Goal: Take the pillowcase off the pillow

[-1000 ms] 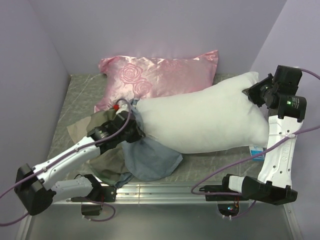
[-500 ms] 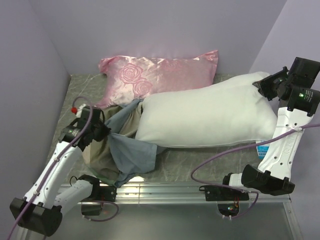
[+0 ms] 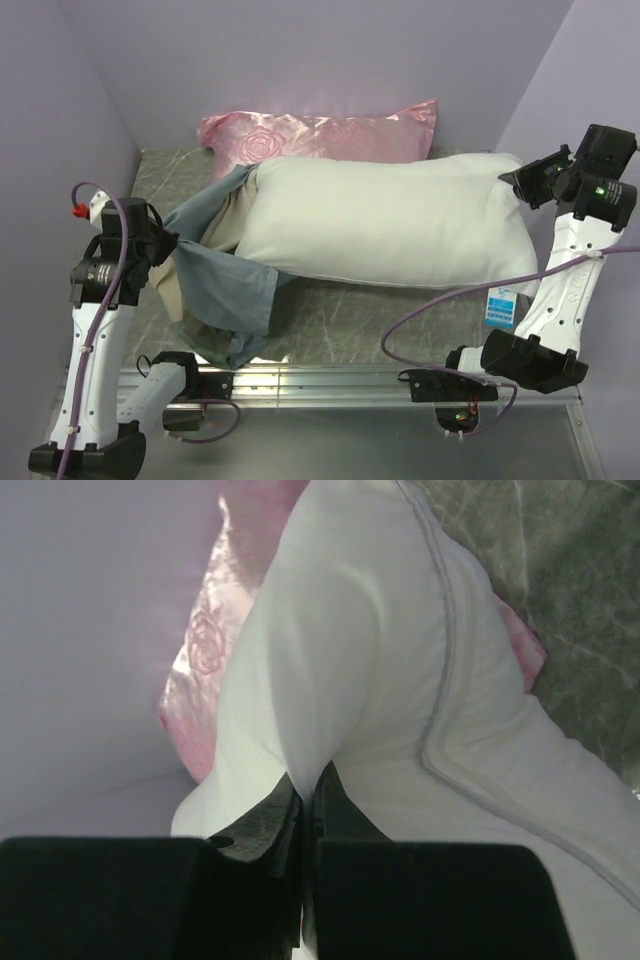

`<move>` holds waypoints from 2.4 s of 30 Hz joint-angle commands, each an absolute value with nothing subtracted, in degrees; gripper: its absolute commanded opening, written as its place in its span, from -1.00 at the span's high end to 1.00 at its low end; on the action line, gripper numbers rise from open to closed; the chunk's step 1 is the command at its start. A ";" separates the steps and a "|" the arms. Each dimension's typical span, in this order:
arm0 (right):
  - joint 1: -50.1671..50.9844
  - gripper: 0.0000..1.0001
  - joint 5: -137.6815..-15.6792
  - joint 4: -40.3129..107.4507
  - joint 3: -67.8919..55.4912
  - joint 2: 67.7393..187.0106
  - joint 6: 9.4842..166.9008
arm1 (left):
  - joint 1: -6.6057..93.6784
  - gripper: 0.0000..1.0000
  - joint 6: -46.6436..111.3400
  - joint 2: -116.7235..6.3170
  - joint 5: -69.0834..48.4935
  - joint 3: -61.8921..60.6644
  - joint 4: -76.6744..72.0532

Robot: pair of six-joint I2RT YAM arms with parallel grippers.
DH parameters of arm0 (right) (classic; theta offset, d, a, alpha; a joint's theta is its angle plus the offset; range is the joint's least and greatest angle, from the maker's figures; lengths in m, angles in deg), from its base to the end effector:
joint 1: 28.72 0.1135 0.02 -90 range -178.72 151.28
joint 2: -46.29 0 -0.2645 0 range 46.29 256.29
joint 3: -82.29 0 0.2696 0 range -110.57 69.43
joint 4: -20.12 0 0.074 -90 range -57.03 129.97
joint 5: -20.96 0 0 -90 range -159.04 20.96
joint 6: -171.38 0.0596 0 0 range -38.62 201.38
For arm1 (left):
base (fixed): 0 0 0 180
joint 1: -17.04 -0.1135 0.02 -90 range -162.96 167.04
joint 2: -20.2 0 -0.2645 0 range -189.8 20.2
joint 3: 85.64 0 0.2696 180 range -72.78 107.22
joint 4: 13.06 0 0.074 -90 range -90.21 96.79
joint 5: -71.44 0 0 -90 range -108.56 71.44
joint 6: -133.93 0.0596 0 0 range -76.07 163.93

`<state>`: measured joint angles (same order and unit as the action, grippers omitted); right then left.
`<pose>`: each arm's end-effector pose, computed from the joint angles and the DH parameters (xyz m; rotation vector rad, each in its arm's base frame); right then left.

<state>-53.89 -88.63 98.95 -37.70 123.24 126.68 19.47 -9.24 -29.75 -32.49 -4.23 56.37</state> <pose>0.2464 -0.0937 0.4791 1.1120 1.9118 0.5716 0.1842 0.0065 0.3756 -1.0706 1.9489 -0.2654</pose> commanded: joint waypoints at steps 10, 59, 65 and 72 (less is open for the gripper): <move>-37.91 0.14 -69.24 84.48 -13.45 110.02 118.39 | 22.22 0.99 3.39 -26.02 -28.77 -3.00 50.25; 12.78 1.00 -36.08 105.05 -44.56 123.64 111.35 | 23.37 0.99 0.34 -24.71 -29.01 -21.98 49.19; 9.34 1.00 -43.18 101.45 -45.00 121.27 108.02 | 22.93 0.99 -0.37 -25.68 -27.71 -21.28 48.49; 17.94 1.00 -48.47 94.68 -37.11 120.74 104.32 | 23.10 0.58 4.81 -27.60 -11.35 -20.32 39.88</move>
<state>13.98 -46.21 105.77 -39.05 122.80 106.35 23.10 2.26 -26.47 -19.53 -21.71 45.77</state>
